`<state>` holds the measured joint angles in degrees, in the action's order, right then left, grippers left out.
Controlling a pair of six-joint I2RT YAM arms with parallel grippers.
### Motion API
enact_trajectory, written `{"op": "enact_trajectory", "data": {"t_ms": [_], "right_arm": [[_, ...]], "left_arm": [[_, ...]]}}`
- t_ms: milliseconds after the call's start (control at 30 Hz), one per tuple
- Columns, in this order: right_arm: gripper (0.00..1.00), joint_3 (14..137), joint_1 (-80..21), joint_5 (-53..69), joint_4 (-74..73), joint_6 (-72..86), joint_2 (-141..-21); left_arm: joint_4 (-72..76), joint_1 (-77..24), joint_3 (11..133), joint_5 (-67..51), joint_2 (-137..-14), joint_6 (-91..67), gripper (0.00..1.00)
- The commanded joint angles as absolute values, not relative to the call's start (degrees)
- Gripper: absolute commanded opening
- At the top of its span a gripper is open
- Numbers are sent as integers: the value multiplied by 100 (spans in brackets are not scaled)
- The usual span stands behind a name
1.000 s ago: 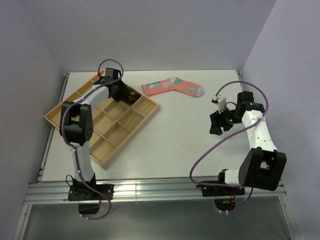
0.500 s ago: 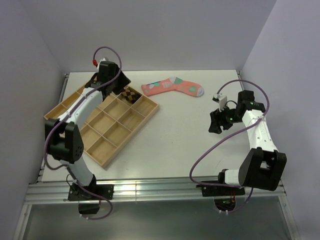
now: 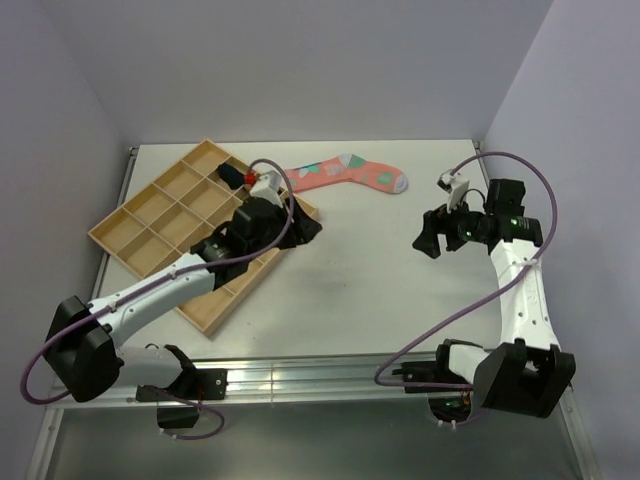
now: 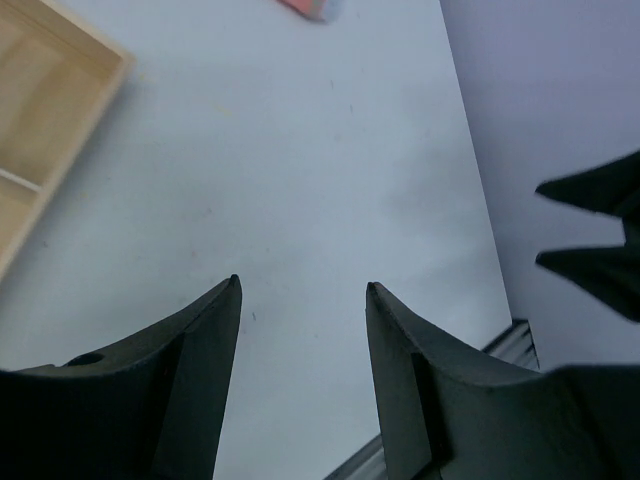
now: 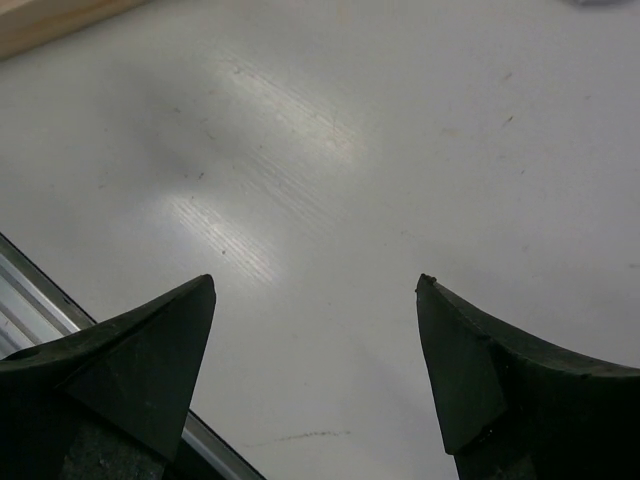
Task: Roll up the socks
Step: Reset both arms
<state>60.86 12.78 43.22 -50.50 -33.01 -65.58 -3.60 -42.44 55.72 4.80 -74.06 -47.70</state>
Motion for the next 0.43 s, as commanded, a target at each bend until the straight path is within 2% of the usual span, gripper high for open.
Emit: {"op": "enact_trajectory", "data": {"t_ms": [0,100,400], "right_arm": [[89,6144,1318,4631,-4509,-2822,-6214],[90,6108,1318,4553,-4360,-2646,-6056],[92,6056,1318,4527,-4281,-2663,-5792]], "left_arm": [[246,-4875,5362,579,-7207,-4500,58],[377,-5184,5186,650,-7084,-4517,58],[238,-5291,5282,686,-7180,-4491,58]]}}
